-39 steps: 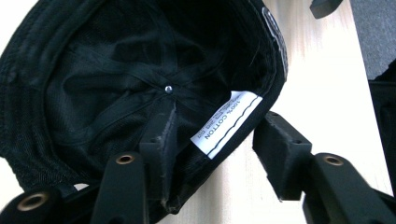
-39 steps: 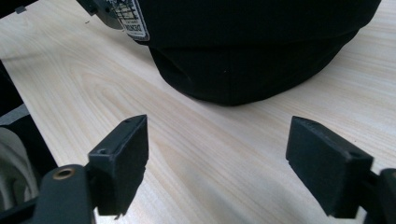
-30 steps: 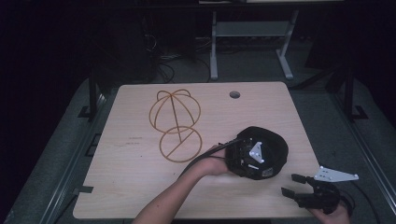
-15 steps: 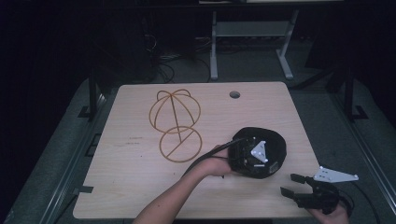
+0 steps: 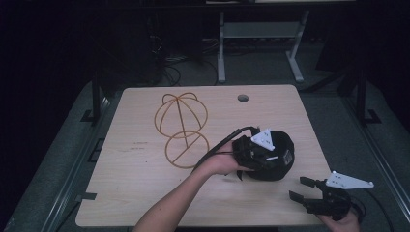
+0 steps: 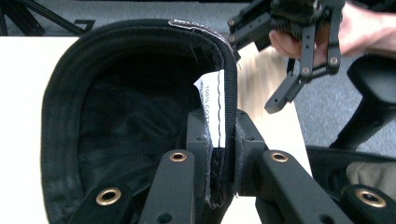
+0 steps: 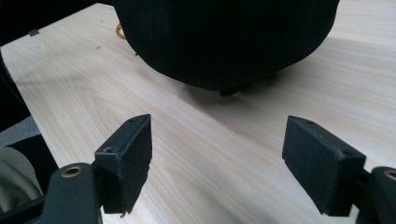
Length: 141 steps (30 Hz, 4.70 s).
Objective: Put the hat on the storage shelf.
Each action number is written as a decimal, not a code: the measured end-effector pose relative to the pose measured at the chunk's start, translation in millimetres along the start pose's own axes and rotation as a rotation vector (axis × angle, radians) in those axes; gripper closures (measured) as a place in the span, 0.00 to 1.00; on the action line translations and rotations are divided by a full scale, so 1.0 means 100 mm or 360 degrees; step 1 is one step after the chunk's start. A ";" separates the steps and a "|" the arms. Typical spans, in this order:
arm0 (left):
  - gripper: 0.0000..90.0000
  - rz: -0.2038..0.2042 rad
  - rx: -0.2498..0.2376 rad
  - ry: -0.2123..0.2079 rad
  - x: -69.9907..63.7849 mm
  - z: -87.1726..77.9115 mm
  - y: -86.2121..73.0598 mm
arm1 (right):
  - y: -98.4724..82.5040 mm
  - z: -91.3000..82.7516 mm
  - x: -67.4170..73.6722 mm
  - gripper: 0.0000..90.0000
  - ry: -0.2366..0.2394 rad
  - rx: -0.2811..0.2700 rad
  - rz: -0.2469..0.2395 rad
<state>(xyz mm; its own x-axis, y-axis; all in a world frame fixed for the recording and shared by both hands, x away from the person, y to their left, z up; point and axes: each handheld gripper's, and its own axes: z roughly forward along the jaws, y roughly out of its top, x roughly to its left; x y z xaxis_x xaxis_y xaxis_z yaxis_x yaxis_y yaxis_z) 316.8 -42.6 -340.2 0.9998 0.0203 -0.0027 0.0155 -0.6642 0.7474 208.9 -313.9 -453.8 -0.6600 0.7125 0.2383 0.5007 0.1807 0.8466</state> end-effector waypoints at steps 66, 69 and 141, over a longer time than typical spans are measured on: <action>0.81 -0.0011 -0.0204 -0.0046 -0.17 -0.40 0.25 | 0.37 -0.16 0.20 0.89 0.0027 -0.0256 -0.0053; 0.75 -0.0015 -0.0193 -0.0018 -0.18 -0.44 0.22 | 0.42 -0.17 0.19 0.89 0.0034 -0.0244 -0.0041; 0.39 -0.0235 -0.0182 0.0325 -0.39 -1.05 -1.43 | 1.77 -0.20 0.07 0.90 0.0002 -0.0175 -0.0090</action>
<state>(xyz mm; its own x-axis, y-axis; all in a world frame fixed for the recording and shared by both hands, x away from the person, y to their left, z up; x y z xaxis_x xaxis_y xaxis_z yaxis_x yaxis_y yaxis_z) 274.0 129.9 -376.9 0.9633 0.2683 0.0082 0.1475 -0.5544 0.8191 281.1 -290.5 -292.8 -0.6863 0.7023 0.1893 0.3981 0.1449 0.9058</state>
